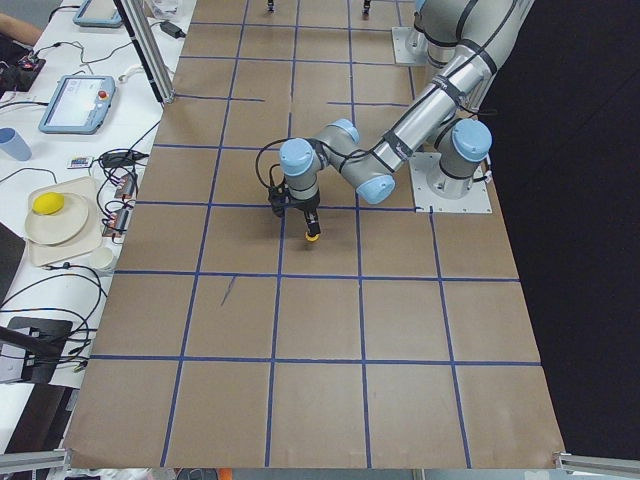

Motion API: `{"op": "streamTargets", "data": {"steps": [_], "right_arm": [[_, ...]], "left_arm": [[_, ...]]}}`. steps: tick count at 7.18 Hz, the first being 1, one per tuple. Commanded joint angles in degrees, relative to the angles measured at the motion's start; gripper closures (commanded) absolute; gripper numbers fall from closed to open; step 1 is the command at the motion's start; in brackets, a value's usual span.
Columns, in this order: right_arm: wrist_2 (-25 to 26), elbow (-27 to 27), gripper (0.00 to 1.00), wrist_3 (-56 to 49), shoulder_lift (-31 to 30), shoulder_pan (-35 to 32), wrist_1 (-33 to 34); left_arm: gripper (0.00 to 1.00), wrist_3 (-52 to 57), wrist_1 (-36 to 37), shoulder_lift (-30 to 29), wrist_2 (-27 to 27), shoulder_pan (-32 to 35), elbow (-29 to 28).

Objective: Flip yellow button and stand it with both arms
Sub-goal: 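Close the left gripper on the yellow button's body and lift it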

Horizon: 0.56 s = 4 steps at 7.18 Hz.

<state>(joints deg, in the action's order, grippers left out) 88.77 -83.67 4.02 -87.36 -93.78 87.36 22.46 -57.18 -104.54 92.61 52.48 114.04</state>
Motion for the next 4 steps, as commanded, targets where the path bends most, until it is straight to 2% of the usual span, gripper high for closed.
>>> {"op": "streamTargets", "data": {"steps": [1, 2, 4], "right_arm": [[0.0, 0.0, 0.0, -0.07, 0.0, 0.0, 0.0], [0.0, 0.08, 0.0, 0.02, -0.09, 0.0, 0.0], [0.0, 0.0, 0.0, 0.02, -0.09, 0.0, 0.0]], "left_arm": [[0.04, 0.38, 4.01, 0.38, 0.29, -0.18, 1.62], [0.08, 0.39, 4.35, -0.13, 0.29, -0.18, 1.53], [0.29, 1.43, 4.1, 0.12, -0.06, -0.45, 1.44]]}}
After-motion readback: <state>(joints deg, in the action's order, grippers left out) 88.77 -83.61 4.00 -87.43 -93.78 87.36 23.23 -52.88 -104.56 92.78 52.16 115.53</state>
